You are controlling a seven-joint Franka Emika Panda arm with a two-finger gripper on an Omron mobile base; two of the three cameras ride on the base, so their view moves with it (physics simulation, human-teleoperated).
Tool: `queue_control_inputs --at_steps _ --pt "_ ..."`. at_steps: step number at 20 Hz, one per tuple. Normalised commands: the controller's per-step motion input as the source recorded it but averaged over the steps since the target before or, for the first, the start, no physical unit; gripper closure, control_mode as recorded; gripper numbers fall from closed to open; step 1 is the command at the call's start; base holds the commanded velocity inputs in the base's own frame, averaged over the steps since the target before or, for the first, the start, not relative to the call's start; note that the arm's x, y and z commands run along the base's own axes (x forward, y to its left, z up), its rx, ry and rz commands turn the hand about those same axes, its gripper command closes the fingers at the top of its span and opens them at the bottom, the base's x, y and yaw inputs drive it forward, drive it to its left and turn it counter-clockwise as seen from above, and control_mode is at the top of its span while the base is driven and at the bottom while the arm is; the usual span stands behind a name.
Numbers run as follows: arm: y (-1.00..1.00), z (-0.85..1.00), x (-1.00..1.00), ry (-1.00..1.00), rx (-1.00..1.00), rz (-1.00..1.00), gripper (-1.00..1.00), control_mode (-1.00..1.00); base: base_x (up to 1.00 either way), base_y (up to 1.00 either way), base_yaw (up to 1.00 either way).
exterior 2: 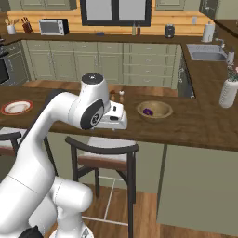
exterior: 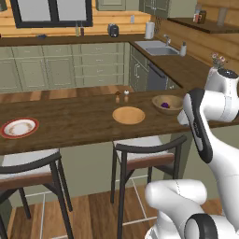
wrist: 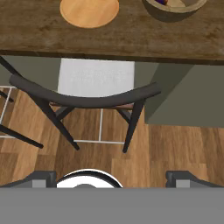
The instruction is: Pick the chicken drumstick and eggplant from their plates and place them in the bowl. Then put the bowl in the fridge.
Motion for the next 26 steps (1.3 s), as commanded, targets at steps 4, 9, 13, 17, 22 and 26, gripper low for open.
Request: queue_control_inputs --at_steps 4,9,13,17,22,26 --pt "0.00 0.00 0.00 0.00 0.00 0.00 -1.00 1.00 0.02 -1.00 0.00" --pt "0.00 0.00 0.00 0.00 0.00 0.00 -1.00 1.00 0.86 -0.90 0.01" --pt "0.00 0.00 0.00 0.00 0.00 0.00 -1.00 1.00 1.00 -0.22 0.02" --pt "0.00 0.00 0.00 0.00 0.00 0.00 -1.00 1.00 1.00 0.38 0.05" --pt "0.00 0.00 0.00 0.00 0.00 0.00 -1.00 1.00 0.72 -0.37 0.41" --pt "0.00 0.00 0.00 0.00 0.00 0.00 -1.00 1.00 -0.30 -1.00 0.24"
